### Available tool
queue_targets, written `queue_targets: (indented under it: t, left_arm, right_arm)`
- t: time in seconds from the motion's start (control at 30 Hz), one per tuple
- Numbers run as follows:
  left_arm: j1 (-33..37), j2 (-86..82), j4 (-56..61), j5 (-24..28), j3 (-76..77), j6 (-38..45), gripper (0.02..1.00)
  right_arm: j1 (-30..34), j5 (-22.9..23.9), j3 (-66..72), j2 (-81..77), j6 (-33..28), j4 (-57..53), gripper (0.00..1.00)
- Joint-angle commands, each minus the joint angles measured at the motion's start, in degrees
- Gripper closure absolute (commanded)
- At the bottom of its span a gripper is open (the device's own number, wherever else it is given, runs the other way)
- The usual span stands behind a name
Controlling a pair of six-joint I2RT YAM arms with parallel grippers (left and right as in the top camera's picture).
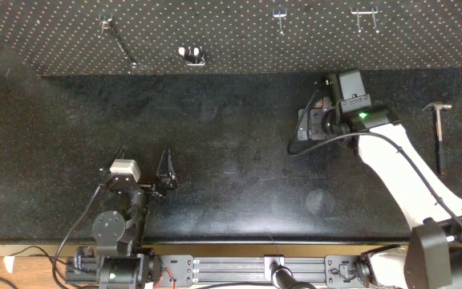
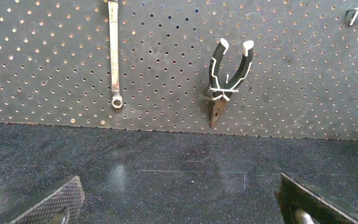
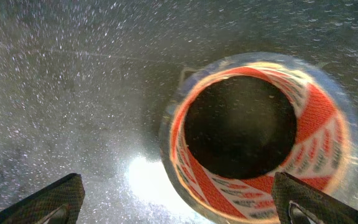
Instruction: Place Tools Onto Pegboard
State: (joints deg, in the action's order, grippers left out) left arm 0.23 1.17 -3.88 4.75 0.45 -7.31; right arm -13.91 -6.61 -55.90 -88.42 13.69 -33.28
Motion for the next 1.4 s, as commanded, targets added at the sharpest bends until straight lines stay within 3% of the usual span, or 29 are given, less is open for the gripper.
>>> queue_targets:
  t: [0.03,0.07,0.1,0.13,0.2,0.43,0.53,0.63,0.73,0.87,1.07,1.13,1.27,1.4]
  left_arm:
    - [0.09,-0.33,-0.46,-0.39,-0.13,0.33,0.023]
    - [0.09,-0.33,-0.46,-0.39,-0.13,0.33,0.023]
    - [0.09,-0.33,-0.46,-0.39,-0.13,0.33,0.023]
    - [0.09,-0.33,-0.46,-0.39,-0.13,0.33,0.023]
    - [0.09,-0.33,-0.46,-0.39,-0.13,0.35,0.023]
    - [0.09,-0.33,-0.46,-0.39,-0.13,0.33,0.023]
    - [0.09,-0.33,-0.46,-0.39,-0.13,0.33,0.02]
    - [0.09,-0.33,-0.46,-0.39,-0.13,0.33,0.023]
    - [0.09,-0.33,-0.46,-0.39,-0.13,0.33,0.02]
    - [0.09,-0.33,-0.46,-0.39,-0.13,0.33,0.02]
    - [0.09,-0.33,-0.46,-0.39,-0.13,0.33,0.023]
    - [0.09,-0.33,-0.46,-0.39,-0.13,0.33,0.023]
    - [0.09,-0.33,-0.46,-0.39,-0.13,0.33,0.023]
    - [0.09,-0.33,-0.46,-0.39,-0.13,0.33,0.02]
  right_arm:
    - [-1.18,0.17,-1.14,-2.64,-3.17,0.79,0.009]
    - [-1.2,1.07,-1.14,-3.23,-3.13,0.7,0.088]
    - [-1.18,1.2,-1.14,-3.69,-3.13,0.72,0.406]
    - [-1.18,1.29,-1.14,-4.09,-3.19,0.59,0.652]
    - [-1.18,1.31,-1.14,-4.33,-3.32,0.46,0.921]
    - [-2.89,2.05,-1.11,3.39,-2.6,1.29,0.925]
    - [-9.31,3.91,-1.11,15.37,-2.67,13.51,0.925]
    - [-12.66,7.63,-1.11,17.84,-2.71,25.81,0.925]
    - [-13.46,7.61,-1.11,15.3,-5.07,36.04,0.923]
    - [-13.44,7.52,-1.11,10.69,-7.63,40.28,0.925]
    - [-13.38,7.76,-1.11,2.12,-16.63,52.54,0.923]
    - [-13.27,7.93,-1.11,-0.15,-16.59,54.95,0.925]
    - [-13.29,13.0,-1.11,-2.43,-16.59,56.43,0.925]
    - [-13.35,13.27,-1.11,-2.45,-16.57,56.35,0.923]
